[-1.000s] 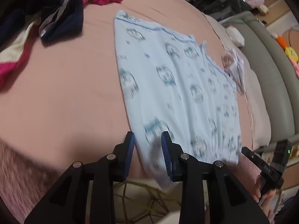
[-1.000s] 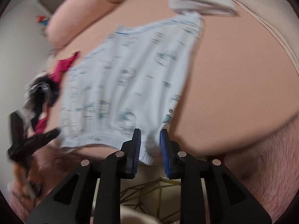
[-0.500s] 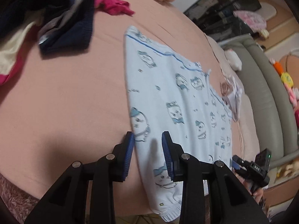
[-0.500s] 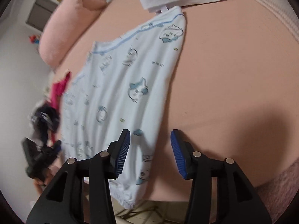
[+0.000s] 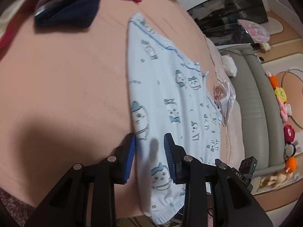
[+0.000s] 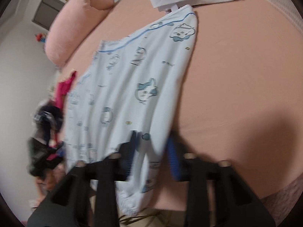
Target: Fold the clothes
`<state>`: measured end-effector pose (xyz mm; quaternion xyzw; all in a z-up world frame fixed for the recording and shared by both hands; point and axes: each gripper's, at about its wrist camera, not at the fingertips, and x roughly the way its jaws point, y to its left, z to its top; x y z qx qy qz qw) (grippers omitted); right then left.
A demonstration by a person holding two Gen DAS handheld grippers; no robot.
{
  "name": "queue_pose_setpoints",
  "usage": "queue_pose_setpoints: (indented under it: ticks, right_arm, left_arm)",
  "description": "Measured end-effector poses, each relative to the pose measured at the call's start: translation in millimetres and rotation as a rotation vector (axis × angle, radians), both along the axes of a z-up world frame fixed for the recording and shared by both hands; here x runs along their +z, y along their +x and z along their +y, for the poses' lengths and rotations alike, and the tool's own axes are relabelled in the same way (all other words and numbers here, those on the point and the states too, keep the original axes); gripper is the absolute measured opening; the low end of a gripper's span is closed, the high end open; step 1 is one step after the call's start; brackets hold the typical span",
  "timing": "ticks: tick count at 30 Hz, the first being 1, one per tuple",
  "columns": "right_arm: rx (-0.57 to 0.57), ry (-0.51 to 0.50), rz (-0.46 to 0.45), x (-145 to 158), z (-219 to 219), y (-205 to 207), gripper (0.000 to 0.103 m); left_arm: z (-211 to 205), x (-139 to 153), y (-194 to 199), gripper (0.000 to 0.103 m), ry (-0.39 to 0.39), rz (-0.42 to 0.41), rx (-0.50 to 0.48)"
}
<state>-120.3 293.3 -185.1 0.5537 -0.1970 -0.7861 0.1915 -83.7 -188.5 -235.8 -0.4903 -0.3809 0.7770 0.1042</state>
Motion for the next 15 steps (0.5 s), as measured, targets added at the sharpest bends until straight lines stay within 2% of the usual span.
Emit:
queue_pose_setpoints:
  ticks: [2,5,8,9,10,11,15]
  right_arm:
    - [-0.014,-0.022,0.009,4.2,10.9,2.0,0.010]
    - [-0.017,-0.014,0.019,6.7,15.1,3.5,0.008]
    - [0.010,-0.006,-0.008,-0.8,4.1,-3.2,0.017]
    - [0.012,-0.004,-0.005,-2.4,1.0,-5.4,0.016]
    - [0.009,0.017,0.010,0.1,0.1,-3.9,0.013]
    - [0.005,0.043,0.028,3.6,-0.3,-1.6,0.005]
    - [-0.013,0.148,0.105,18.9,0.9,10.1,0.002]
  left_arm:
    - [5.9,1.1,-2.4,0.033,-0.026,0.007,-0.010]
    - [11.4,3.4,-3.1,0.030,-0.059,0.025,-0.020]
    - [14.2,4.7,-4.3,0.030,-0.095,0.036,-0.041]
    - [9.0,6.0,-1.3,0.015,-0.115,0.044,-0.041]
    - [7.6,9.2,0.9,0.005,-0.144,0.050,-0.032]
    - [6.1,12.5,3.2,0.002,-0.173,0.056,-0.023]
    - [0.3,25.5,12.3,0.002,-0.288,0.082,0.014]
